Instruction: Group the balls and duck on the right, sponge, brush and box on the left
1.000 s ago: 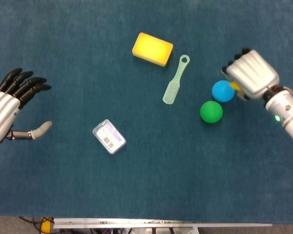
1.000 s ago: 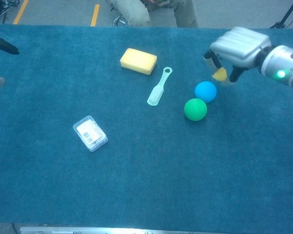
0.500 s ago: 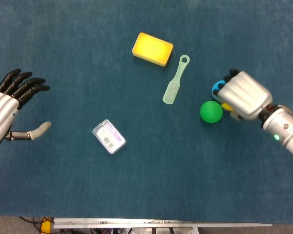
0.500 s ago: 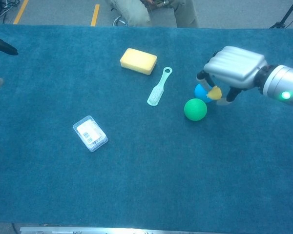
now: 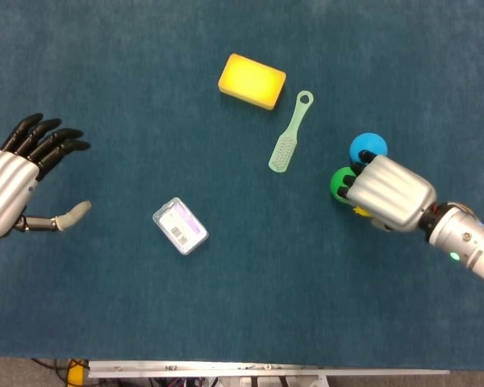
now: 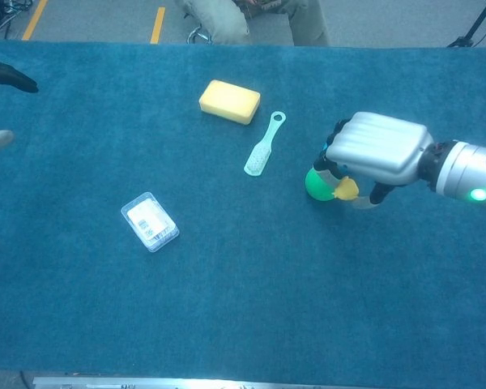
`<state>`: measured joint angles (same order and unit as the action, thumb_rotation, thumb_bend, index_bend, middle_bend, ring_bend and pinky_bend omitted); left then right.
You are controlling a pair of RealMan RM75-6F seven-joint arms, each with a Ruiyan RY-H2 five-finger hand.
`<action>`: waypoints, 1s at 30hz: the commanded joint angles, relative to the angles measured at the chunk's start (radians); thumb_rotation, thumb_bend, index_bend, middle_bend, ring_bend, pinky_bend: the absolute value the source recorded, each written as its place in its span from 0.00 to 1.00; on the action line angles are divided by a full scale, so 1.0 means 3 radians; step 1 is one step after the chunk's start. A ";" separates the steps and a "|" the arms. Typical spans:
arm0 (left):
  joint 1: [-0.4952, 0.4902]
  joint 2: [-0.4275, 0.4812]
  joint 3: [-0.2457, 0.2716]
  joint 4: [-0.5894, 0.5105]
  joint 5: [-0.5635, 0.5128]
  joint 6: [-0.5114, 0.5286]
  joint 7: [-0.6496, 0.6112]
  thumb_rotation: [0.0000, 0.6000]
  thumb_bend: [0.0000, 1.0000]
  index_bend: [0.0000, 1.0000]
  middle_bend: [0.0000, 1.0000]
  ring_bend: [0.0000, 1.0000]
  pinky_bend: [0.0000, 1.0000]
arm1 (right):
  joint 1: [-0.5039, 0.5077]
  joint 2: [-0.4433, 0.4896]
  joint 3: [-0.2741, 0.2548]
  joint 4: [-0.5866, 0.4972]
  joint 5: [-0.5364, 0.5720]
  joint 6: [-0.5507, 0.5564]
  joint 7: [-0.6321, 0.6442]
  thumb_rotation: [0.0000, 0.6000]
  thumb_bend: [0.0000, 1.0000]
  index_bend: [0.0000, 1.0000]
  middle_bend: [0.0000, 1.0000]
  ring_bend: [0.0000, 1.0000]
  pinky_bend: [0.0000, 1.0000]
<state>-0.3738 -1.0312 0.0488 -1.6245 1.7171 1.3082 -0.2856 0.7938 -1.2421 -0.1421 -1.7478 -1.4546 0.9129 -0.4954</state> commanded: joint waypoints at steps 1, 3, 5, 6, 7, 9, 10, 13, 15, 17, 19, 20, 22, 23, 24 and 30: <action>-0.0004 0.0006 0.0003 -0.0008 -0.0002 -0.0008 0.0000 0.33 0.25 0.19 0.16 0.07 0.00 | -0.0021 -0.0027 0.0017 0.0033 -0.0016 -0.0026 0.0014 1.00 0.16 0.56 0.52 0.40 0.32; -0.0005 0.0009 0.0006 -0.0011 0.0000 -0.0009 0.0000 0.34 0.25 0.19 0.16 0.07 0.00 | -0.0027 -0.0042 0.0030 0.0048 -0.0016 -0.0051 0.0027 1.00 0.16 0.54 0.50 0.38 0.32; -0.0005 0.0011 0.0009 -0.0013 0.0003 -0.0007 -0.0002 0.34 0.25 0.19 0.16 0.07 0.00 | -0.0029 -0.0056 0.0040 0.0059 -0.0024 -0.0087 0.0035 1.00 0.16 0.51 0.49 0.37 0.32; -0.0005 0.0012 0.0010 -0.0014 0.0004 -0.0005 -0.0003 0.34 0.25 0.19 0.16 0.07 0.00 | -0.0030 -0.0060 0.0045 0.0060 -0.0029 -0.0099 0.0040 1.00 0.16 0.49 0.48 0.36 0.32; -0.0004 0.0014 0.0010 -0.0014 0.0003 -0.0002 -0.0004 0.34 0.25 0.19 0.16 0.07 0.00 | -0.0031 -0.0065 0.0051 0.0061 -0.0039 -0.0112 0.0045 1.00 0.16 0.48 0.47 0.36 0.32; -0.0004 0.0014 0.0009 -0.0013 0.0002 0.0002 -0.0005 0.34 0.25 0.19 0.15 0.07 0.00 | -0.0036 -0.0068 0.0067 0.0054 -0.0051 -0.0126 0.0062 1.00 0.16 0.45 0.46 0.35 0.32; -0.0005 0.0013 0.0008 -0.0014 0.0001 0.0003 -0.0006 0.34 0.25 0.19 0.15 0.07 0.00 | -0.0039 -0.0069 0.0074 0.0053 -0.0055 -0.0129 0.0061 1.00 0.16 0.43 0.45 0.34 0.32; -0.0008 0.0010 0.0010 -0.0013 0.0005 0.0002 -0.0010 0.34 0.25 0.19 0.15 0.07 0.00 | -0.0049 -0.0072 0.0097 0.0052 -0.0056 -0.0144 0.0056 1.00 0.16 0.39 0.44 0.33 0.32; -0.0010 0.0009 0.0012 -0.0011 0.0007 0.0001 -0.0011 0.34 0.25 0.19 0.15 0.07 0.00 | -0.0055 -0.0072 0.0114 0.0047 -0.0052 -0.0148 0.0053 1.00 0.16 0.38 0.44 0.33 0.32; -0.0011 0.0009 0.0010 -0.0011 0.0006 0.0004 -0.0014 0.34 0.25 0.19 0.15 0.07 0.00 | -0.0066 -0.0070 0.0141 0.0042 -0.0057 -0.0131 0.0067 1.00 0.16 0.38 0.44 0.33 0.32; -0.0012 0.0009 0.0009 -0.0009 0.0005 0.0008 -0.0015 0.34 0.25 0.19 0.15 0.07 0.00 | -0.0079 -0.0060 0.0187 0.0032 -0.0046 -0.0099 0.0102 1.00 0.16 0.38 0.44 0.33 0.32; -0.0012 0.0009 0.0008 -0.0007 0.0004 0.0007 -0.0014 0.34 0.25 0.19 0.15 0.07 0.00 | -0.0084 -0.0054 0.0211 0.0027 -0.0036 -0.0083 0.0121 1.00 0.16 0.38 0.44 0.33 0.32; -0.0017 0.0013 0.0005 -0.0007 0.0001 0.0004 -0.0011 0.34 0.25 0.19 0.15 0.07 0.00 | -0.0089 -0.0033 0.0273 0.0008 0.0006 -0.0062 0.0168 1.00 0.16 0.38 0.44 0.33 0.32; -0.0020 0.0015 0.0003 -0.0008 0.0000 0.0002 -0.0009 0.34 0.25 0.19 0.15 0.07 0.00 | -0.0090 -0.0024 0.0304 -0.0002 0.0028 -0.0051 0.0187 1.00 0.16 0.38 0.44 0.33 0.32; -0.0023 0.0019 0.0000 -0.0009 -0.0002 -0.0001 -0.0005 0.34 0.25 0.19 0.15 0.07 0.00 | -0.0090 -0.0013 0.0336 -0.0011 0.0048 -0.0039 0.0200 1.00 0.16 0.38 0.44 0.33 0.32; -0.0053 0.0060 -0.0019 -0.0033 -0.0009 -0.0025 0.0017 0.35 0.25 0.19 0.15 0.07 0.00 | -0.0082 0.0091 0.0526 -0.0112 0.0249 -0.0003 0.0227 1.00 0.16 0.38 0.44 0.33 0.32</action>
<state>-0.3891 -1.0138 0.0437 -1.6339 1.7147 1.3015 -0.2808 0.7685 -1.2239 0.0058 -1.7729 -1.3948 0.9091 -0.4284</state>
